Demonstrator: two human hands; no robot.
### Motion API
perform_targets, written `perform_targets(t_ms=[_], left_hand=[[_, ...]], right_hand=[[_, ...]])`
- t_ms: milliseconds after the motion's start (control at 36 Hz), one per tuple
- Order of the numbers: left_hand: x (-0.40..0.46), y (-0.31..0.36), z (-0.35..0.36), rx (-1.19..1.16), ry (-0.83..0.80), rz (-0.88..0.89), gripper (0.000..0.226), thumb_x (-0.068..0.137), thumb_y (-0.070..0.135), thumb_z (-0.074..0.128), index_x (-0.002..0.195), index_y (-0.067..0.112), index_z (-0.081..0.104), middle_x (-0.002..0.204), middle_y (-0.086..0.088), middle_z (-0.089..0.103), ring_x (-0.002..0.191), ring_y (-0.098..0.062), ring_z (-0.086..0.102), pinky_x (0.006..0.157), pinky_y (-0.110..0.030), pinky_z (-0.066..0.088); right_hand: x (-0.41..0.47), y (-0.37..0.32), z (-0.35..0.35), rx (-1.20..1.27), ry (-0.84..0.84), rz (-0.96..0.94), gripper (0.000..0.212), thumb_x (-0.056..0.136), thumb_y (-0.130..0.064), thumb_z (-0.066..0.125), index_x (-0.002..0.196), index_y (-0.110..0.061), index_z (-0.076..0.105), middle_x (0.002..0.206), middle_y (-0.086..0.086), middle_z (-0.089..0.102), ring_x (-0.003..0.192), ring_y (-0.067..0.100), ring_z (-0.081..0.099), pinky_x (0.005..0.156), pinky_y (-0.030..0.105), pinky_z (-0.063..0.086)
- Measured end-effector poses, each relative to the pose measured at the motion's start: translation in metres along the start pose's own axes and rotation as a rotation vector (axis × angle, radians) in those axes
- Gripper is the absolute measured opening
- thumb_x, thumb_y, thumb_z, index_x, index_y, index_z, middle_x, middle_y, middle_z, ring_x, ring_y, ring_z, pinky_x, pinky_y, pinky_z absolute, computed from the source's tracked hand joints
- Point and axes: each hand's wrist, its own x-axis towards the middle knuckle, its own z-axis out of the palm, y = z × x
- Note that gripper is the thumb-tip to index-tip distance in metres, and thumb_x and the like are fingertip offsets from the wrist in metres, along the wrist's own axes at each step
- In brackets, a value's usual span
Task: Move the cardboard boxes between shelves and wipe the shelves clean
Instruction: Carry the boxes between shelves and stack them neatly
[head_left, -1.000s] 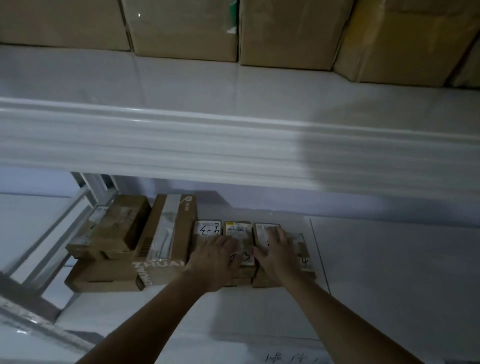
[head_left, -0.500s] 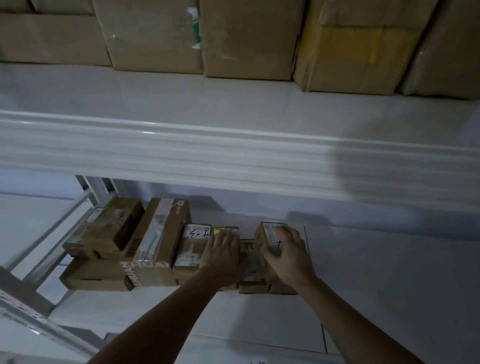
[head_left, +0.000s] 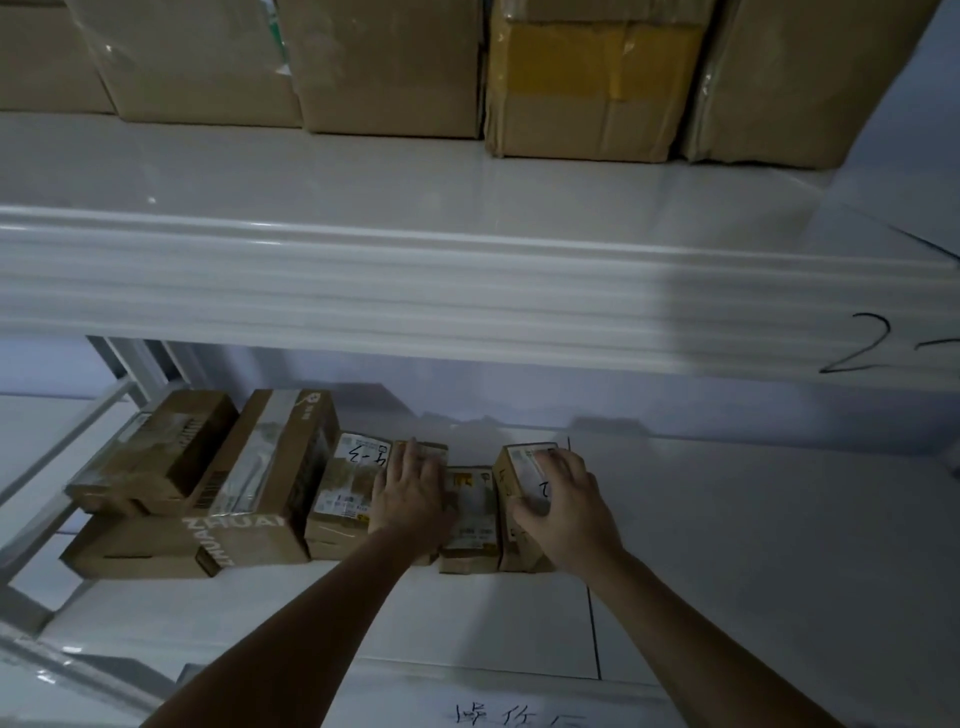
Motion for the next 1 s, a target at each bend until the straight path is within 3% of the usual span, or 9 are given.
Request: perform_targets(t_ms=[250,389,500,583,833,917,1000], left_hand=[[-0.009,-0.011,-0.022,-0.094,-0.019,-0.002,0.080,0.090,0.061,0.055,0.157,0.030,0.026,0.170,-0.004,0.010,0.158,-0.028,0.001,0.124,-0.054,0.017],[-0.021,-0.032,-0.037,-0.193,0.049,0.008,0.079,0.074,0.065,0.049,0.147,0.035,0.040,0.155,0.000,0.038,0.147,-0.029,0.031,0.114,-0.056,0.036],[-0.037,-0.048,-0.050,-0.315,0.128,0.058,0.054,0.083,0.064,0.049,0.130,0.037,0.055,0.135,0.004,0.056,0.127,-0.027,0.052,0.100,-0.052,0.050],[-0.050,-0.059,-0.061,-0.333,0.153,0.090,0.048,0.086,0.064,0.056,0.126,0.039,0.056,0.131,0.008,0.056,0.123,-0.023,0.054,0.098,-0.050,0.051],[-0.113,-0.106,-0.099,-0.245,0.239,0.049,0.057,0.083,0.066,0.046,0.132,0.039,0.052,0.138,0.006,0.051,0.127,-0.026,0.052,0.096,-0.053,0.052],[-0.147,-0.134,-0.113,-0.266,0.272,0.021,0.051,0.085,0.065,0.046,0.130,0.041,0.053,0.132,0.010,0.051,0.125,-0.024,0.052,0.097,-0.051,0.052],[-0.195,-0.176,-0.125,-0.248,0.300,-0.049,0.054,0.083,0.066,0.047,0.132,0.043,0.052,0.135,0.009,0.051,0.126,-0.023,0.052,0.097,-0.049,0.053]], right_hand=[[-0.005,-0.003,-0.008,-0.066,-0.063,-0.099,0.063,0.096,-0.051,0.056,0.152,-0.028,0.039,0.156,-0.010,0.030,0.138,0.021,0.035,0.101,0.037,0.048],[-0.002,-0.012,-0.008,-0.056,-0.126,-0.139,0.062,0.097,-0.054,0.053,0.152,-0.031,0.037,0.156,-0.012,0.027,0.136,0.020,0.035,0.100,0.037,0.048],[-0.003,-0.028,-0.005,-0.045,-0.149,-0.172,0.062,0.096,-0.054,0.054,0.152,-0.032,0.039,0.155,-0.011,0.028,0.134,0.023,0.037,0.100,0.040,0.049],[-0.008,-0.046,-0.004,-0.065,-0.159,-0.173,0.064,0.096,-0.055,0.055,0.153,-0.033,0.038,0.159,-0.010,0.025,0.137,0.026,0.036,0.104,0.040,0.045],[-0.027,-0.112,-0.002,-0.111,-0.188,-0.232,0.064,0.094,-0.064,0.049,0.151,-0.039,0.036,0.157,-0.016,0.022,0.137,0.020,0.036,0.100,0.037,0.045],[-0.037,-0.149,0.008,-0.109,-0.176,-0.290,0.065,0.086,-0.072,0.045,0.145,-0.045,0.038,0.153,-0.017,0.027,0.133,0.021,0.041,0.099,0.044,0.048],[-0.061,-0.207,0.022,-0.097,-0.188,-0.351,0.071,0.086,-0.074,0.046,0.149,-0.043,0.039,0.154,-0.017,0.028,0.135,0.020,0.040,0.103,0.041,0.046]])
